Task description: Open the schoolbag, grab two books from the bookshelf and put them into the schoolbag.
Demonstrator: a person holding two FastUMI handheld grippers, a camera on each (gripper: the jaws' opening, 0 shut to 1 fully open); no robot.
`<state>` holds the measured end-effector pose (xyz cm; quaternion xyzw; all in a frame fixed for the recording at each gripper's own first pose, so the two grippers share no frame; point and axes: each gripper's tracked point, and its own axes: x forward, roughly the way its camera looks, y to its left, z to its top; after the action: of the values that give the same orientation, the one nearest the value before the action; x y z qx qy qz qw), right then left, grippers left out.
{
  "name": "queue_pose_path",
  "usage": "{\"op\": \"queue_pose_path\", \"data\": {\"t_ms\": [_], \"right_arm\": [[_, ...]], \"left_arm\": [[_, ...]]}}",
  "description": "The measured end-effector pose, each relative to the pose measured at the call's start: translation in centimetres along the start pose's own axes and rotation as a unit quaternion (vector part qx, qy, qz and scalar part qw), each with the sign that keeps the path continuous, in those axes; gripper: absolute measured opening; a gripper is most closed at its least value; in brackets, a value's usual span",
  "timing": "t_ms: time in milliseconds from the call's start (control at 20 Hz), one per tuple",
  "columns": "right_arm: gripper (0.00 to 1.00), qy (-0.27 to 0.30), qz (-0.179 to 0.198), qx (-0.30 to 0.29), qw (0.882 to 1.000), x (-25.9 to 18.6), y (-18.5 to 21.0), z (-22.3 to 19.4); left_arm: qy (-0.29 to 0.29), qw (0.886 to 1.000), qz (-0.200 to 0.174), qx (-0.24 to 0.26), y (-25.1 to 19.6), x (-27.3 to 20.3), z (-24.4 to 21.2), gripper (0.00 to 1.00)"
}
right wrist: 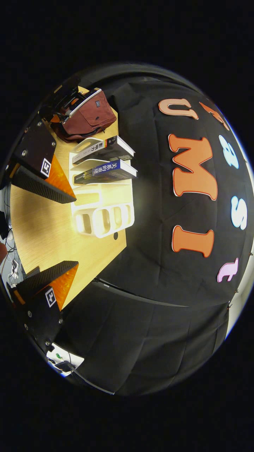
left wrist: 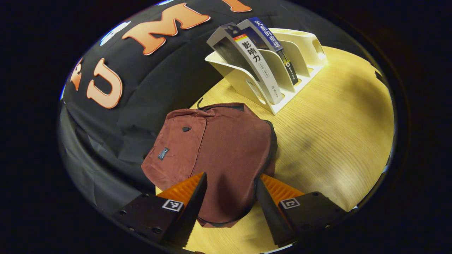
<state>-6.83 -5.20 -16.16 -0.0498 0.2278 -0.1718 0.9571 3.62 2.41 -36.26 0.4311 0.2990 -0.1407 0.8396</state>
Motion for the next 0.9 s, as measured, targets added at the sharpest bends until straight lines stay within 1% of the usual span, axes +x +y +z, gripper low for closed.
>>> {"op": "queue_pose_path", "data": {"t_ms": [50,100,300,350,400,450,600,650,750,800,900], "right_arm": [[0.97,-0.001,0.002,-0.001,1.0,0.1,0.2,0.2],[0.97,-0.004,0.003,-0.004,1.0,0.1,0.2,0.5],[0.97,-0.015,0.0,-0.009,1.0,0.4,-0.2,1.4],[0.97,-0.013,0.002,-0.005,1.0,0.6,-0.3,1.5],[0.97,-0.012,0.004,-0.002,1.0,0.7,-0.3,1.5],[0.97,-0.011,0.007,0.001,1.0,0.8,-0.2,1.6],[0.97,-0.021,-0.001,0.009,1.0,1.0,-1.2,2.4],[0.97,-0.023,0.005,0.016,1.0,1.0,-1.2,2.8],[0.97,-0.021,0.028,0.031,0.999,1.2,-0.6,3.2],[0.97,-0.02,0.039,0.03,0.999,1.3,-0.4,3.4],[0.97,-0.025,0.055,0.005,0.998,1.8,0.4,3.7]], "left_arm": [[0.007,1.0,-0.007,-0.004,-0.3,0.3,-0.2,0.8],[0.009,1.0,-0.015,-0.01,-0.7,0.2,-0.1,0.66],[0.005,0.999,-0.026,-0.031,-1.2,0.3,0.7,0.13],[0.008,0.999,-0.036,-0.031,-1.3,0.5,0.5,0.07],[0.018,0.998,-0.04,-0.036,-1.3,0.7,0.0,0.03],[0.033,0.998,-0.047,-0.037,-1.5,0.8,-0.5,0.02],[0.041,0.997,-0.06,-0.015,-1.9,1.5,-0.4,0.01],[0.043,0.997,-0.065,-0.012,-1.8,1.2,-0.4,0.01],[0.045,0.995,-0.082,-0.025,-1.6,1.1,0.0,0.01],[0.049,0.994,-0.09,-0.034,-1.5,1.0,0.3,0.01],[0.052,0.992,-0.104,-0.054,-1.0,0.6,0.7,0.01]]}}
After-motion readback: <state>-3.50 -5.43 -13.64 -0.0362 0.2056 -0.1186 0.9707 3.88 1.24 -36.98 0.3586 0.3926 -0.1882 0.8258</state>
